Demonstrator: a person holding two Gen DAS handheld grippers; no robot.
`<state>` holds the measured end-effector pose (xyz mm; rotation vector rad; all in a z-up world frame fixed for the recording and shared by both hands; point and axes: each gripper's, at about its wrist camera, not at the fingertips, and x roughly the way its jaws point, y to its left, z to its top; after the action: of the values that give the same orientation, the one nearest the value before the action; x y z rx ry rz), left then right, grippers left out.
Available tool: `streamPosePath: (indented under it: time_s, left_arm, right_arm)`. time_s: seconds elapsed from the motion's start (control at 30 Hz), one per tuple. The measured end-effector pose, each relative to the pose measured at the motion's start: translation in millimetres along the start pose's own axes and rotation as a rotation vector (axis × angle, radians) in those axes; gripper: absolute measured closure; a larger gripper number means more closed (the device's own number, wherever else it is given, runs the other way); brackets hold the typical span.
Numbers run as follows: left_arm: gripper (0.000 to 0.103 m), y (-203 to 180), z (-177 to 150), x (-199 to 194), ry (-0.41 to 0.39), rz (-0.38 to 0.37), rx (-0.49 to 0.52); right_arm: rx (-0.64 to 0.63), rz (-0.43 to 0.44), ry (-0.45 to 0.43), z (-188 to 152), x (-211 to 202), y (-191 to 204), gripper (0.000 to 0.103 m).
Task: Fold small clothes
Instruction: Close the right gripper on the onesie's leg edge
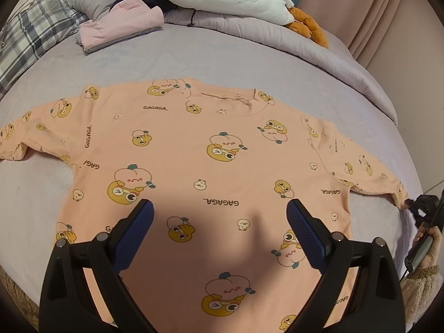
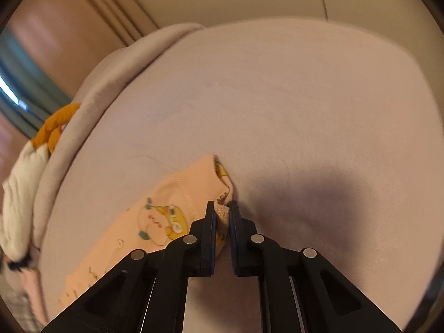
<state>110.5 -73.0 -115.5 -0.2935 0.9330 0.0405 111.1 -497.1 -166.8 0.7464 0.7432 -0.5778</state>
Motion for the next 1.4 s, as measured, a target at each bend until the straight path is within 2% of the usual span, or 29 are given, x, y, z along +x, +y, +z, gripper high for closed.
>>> streamPosePath:
  time_s: [0.07, 0.17, 0.33, 0.5, 0.6, 0.73, 0.9, 0.97, 1.2, 1.3, 1.33, 1.4]
  left_arm:
    - [0.007, 2.6, 0.5, -0.9, -0.005, 0.001, -0.008]
    - [0.007, 7.4, 0.5, -3.5, -0.011, 0.008, -0.019]
    - [0.007, 16.6, -0.5, -11.3, -0.026, 0.018, -0.040]
    - [0.007, 28.3, -0.9, -21.2, -0.048, 0.023, -0.070]
    - [0.007, 34.3, -0.3, -24.5, -0.055, 0.031, -0.087]
    - [0.007, 40.3, -1.4, -28.9, -0.062, 0.028, -0.096]
    - [0.007, 45.4, -2.9, -30.4, -0.057, 0.029, -0.106]
    - [0.007, 44.8, -3.3, -30.5, -0.056, 0.026, -0.104]
    - [0.007, 44.6, -2.8, -29.9, -0.055, 0.026, -0.100]
    - [0.007, 44.2, -2.1, -29.5, -0.053, 0.030, -0.097]
    - [0.007, 43.6, -1.7, -29.3, -0.053, 0.030, -0.098]
    - [0.007, 41.9, -0.3, -30.1, -0.056, 0.022, -0.096]
  right_arm:
    - [-0.067, 0.055, -0.034, -1.3, -16.1, 18.0, 0.093]
    - [-0.189, 0.193, -0.071, -8.1, -39.5, 63.5, 0.093]
    - [-0.420, 0.340, -0.069, -36.1, -57.9, 142.2, 0.093]
    - [-0.587, 0.516, 0.033, -81.0, -65.1, 198.1, 0.093]
    - [-0.688, 0.571, 0.101, -114.3, -66.3, 225.0, 0.093]
    - [-0.792, 0.595, 0.181, -160.5, -79.8, 226.0, 0.093]
    - [-0.883, 0.581, 0.285, -199.8, -69.1, 232.4, 0.093]
    - [-0.907, 0.570, 0.325, -210.9, -67.4, 222.2, 0.093]
    - [-0.993, 0.476, 0.432, -233.4, -40.9, 230.8, 0.093]
    - [-0.997, 0.478, 0.436, -230.6, -42.6, 230.0, 0.093]
    - [-0.995, 0.478, 0.440, -228.1, -45.1, 229.6, 0.091]
    - [-0.986, 0.489, 0.440, -221.2, -52.4, 226.7, 0.079]
